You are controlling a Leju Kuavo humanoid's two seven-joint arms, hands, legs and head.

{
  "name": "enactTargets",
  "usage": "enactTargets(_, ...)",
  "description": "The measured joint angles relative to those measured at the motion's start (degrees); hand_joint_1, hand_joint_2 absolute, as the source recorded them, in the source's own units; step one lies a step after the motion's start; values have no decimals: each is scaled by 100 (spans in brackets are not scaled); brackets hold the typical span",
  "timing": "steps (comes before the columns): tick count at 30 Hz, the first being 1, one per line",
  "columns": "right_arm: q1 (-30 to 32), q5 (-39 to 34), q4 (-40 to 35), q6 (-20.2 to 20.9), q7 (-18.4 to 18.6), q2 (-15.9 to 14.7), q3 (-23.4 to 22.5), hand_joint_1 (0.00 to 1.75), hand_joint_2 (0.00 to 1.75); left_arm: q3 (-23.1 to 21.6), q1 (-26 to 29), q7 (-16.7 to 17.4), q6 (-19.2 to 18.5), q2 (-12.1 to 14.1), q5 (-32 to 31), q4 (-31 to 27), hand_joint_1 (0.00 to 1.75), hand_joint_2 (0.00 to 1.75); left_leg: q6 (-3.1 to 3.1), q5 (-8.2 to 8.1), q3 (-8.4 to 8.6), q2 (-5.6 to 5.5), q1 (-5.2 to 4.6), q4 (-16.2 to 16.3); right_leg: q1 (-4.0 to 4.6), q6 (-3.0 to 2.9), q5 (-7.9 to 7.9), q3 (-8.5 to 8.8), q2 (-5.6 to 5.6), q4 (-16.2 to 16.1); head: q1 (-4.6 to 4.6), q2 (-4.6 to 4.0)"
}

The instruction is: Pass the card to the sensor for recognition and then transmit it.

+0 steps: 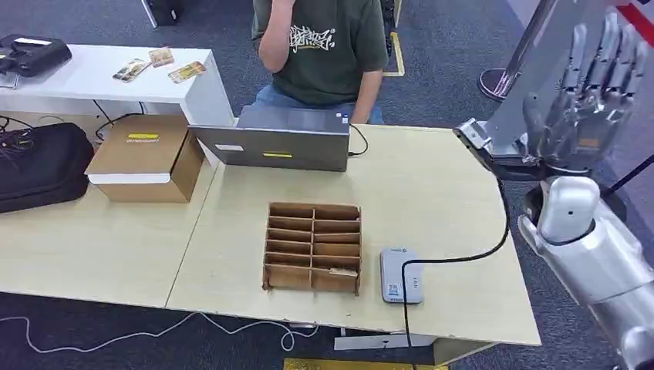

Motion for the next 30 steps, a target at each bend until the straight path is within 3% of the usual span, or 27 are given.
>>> enactTargets(9,549,0,-1026,406,0,-827,-428,0,175,0,15,-2,-9,-2,77,0,0,0,4,-5,1,0,0,0,0,1,-1,1,0,-1,-2,-2)
enactTargets(14,1300,0,-1565,481,0,-1244,-881,0,175,2,35,-11,-7,-2,129,0,0,0,11,-11,-1,-2,0,0,0,7,-6,2,-5,-1,0,-2)
enactTargets(16,1754,0,-1801,478,-140,-1359,-1190,0,175,7,44,-20,-7,-2,157,0,0,0,14,-16,-2,-2,0,0,0,8,-7,3,-6,-2,0,0)
enactTargets(18,2319,0,-2046,338,-624,-1324,-1666,0,175,9,53,-35,-7,-4,192,0,0,0,15,-17,-5,-7,0,-3,0,14,-12,9,-14,-2,-4,0)
enactTargets(19,2624,0,-2225,145,-1179,-1091,-2034,0,175,9,64,-50,-7,-7,208,0,0,0,16,-18,-12,-16,6,-6,3,15,-15,16,-24,-2,7,0)
enactTargets(20,2765,-2,-2481,-36,-2085,-636,-2577,0,175,9,94,-72,-9,-9,234,0,0,0,8,-23,-14,-12,7,-8,5,10,-14,9,-17,0,35,0)
enactTargets(21,2785,9,-2752,-149,-3371,115,-3257,0,175,9,104,-83,-9,-22,251,0,0,0,3,-23,-7,-12,2,-13,2,6,-15,1,-15,3,22,0)
enactTargets(22,2781,-11,-2987,-151,-4889,1025,-4042,0,175,9,95,-87,-9,-33,277,0,0,0,2,-23,11,-5,8,-15,6,1,-21,6,-8,-3,-5,-2)
enactTargets(23,2825,-20,-3117,-151,-6112,1680,-4616,0,175,9,85,-94,-7,-37,306,0,0,0,-1,-26,20,-12,13,-12,9,-7,-32,12,-18,-3,-4,0)
enactTargets(25,3036,-2,-3399,-153,-8330,2651,-5487,0,175,9,102,-103,-7,-68,361,0,0,0,-3,-22,23,-46,10,-13,10,-3,-50,28,-44,3,-7,-2)
enactTargets(26,3169,-17,-3528,-156,-8481,3025,-5736,0,175,9,120,-103,-7,-77,378,0,0,0,-6,-19,14,-54,14,-13,10,-7,-50,27,-52,5,-7,0)
enactTargets(28,3323,-35,-3757,-156,-8285,3638,-6173,0,175,9,150,-103,-9,-90,404,0,0,0,-11,-23,25,-36,12,-13,10,-11,-48,27,-38,5,-15,0)
enactTargets(29,3410,-35,-3818,-156,-8104,3804,-6293,0,175,9,146,-103,-9,-92,422,0,0,0,-13,-25,27,-29,12,-14,10,-11,-48,28,-33,5,-7,0)
enactTargets(30,3569,-26,-3890,-156,-7565,4054,-6428,0,175,9,135,-103,-18,-94,435,0,0,0,-11,-27,26,-29,11,-14,10,-10,-49,28,-32,5,-9,0)
